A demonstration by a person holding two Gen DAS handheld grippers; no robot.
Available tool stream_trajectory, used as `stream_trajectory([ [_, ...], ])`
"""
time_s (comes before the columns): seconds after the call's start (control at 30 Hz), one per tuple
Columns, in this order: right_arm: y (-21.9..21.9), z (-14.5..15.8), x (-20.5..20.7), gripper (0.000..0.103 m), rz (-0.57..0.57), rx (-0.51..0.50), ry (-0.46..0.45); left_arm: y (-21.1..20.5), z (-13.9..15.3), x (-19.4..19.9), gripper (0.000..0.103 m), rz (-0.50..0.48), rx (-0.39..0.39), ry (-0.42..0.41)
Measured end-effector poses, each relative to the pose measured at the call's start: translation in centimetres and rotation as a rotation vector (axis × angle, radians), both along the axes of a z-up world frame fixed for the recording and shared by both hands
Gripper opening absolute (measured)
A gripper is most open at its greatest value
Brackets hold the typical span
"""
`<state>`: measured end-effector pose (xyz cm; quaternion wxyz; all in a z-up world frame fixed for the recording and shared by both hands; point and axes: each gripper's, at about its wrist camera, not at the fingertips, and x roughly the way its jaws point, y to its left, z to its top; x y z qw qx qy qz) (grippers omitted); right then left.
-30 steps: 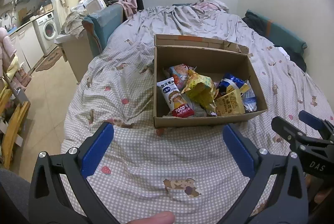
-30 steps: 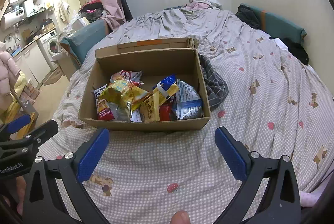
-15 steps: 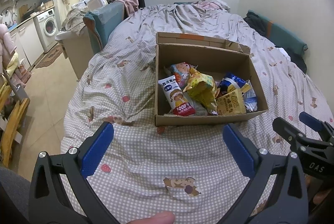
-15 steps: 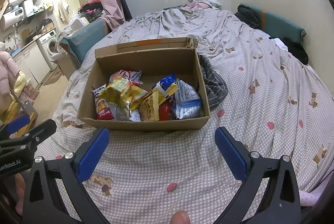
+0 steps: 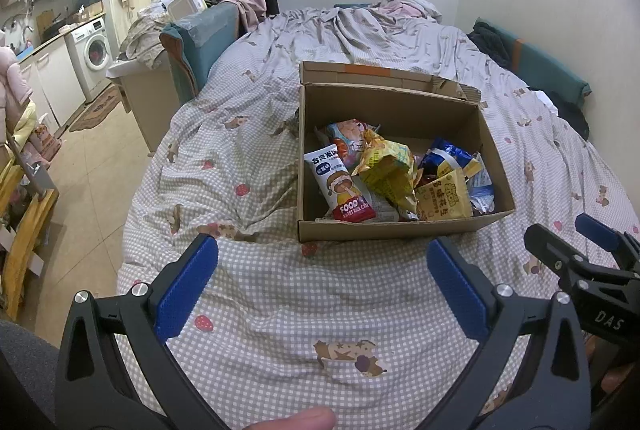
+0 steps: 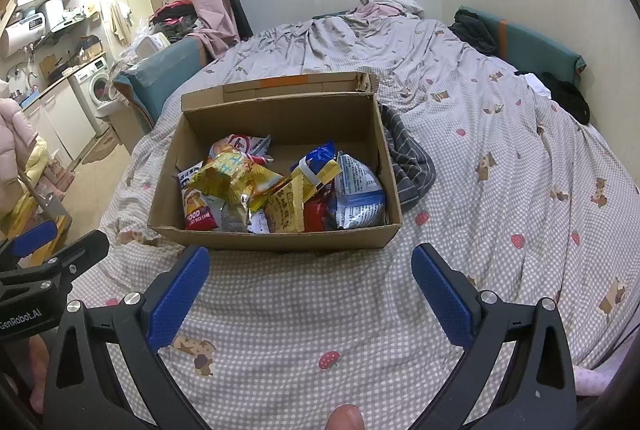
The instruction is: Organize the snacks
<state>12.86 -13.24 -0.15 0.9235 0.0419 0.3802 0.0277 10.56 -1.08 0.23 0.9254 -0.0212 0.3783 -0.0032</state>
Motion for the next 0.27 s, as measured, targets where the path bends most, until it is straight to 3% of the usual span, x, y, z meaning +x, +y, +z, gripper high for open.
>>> stream_trajectory([
  [0.27, 0.02, 0.01, 0.00, 0.103, 0.001, 0.000, -0.001, 0.00, 0.01, -0.18, 0.103, -0.006, -0.009, -0.003],
])
